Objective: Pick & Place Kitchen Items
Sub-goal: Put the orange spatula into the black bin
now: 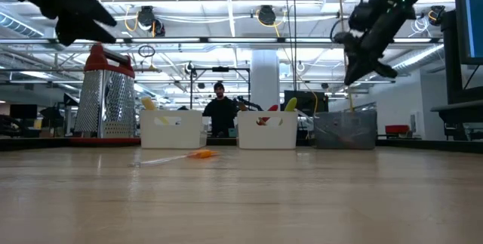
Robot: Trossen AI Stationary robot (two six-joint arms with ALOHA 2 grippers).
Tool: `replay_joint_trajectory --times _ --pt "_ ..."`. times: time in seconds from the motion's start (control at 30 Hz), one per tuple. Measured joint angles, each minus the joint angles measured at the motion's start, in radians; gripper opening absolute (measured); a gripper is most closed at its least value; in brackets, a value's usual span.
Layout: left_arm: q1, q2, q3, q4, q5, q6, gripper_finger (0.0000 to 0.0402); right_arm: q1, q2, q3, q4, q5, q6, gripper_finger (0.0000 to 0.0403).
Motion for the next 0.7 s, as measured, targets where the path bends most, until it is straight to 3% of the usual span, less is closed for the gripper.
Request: replay_joint_trajectory --times 0.27,0.37,0.57,0.7 --pt "0.000 0.009 0.000 0.184 -0.002 -0.003 0.0230 0.105 -0.282 -0.186 0.160 0.022 0.002 0.0001" --pt "0.000 0.039 0.000 0.246 -0.006 0.004 0.0230 0.148 -0.418 -0.310 0.301 0.011 0.032 0.0001" --pt "0.000 0.168 0.000 0.396 0.001 0.040 0.0230 0.227 -0.668 -0.562 0.657 -0.136 0.160 0.0000" --pt "0.000 0.278 0.018 0.461 0.008 0.063 0.0230 0.277 -0.780 -0.692 0.835 -0.134 0.238 0.0000"
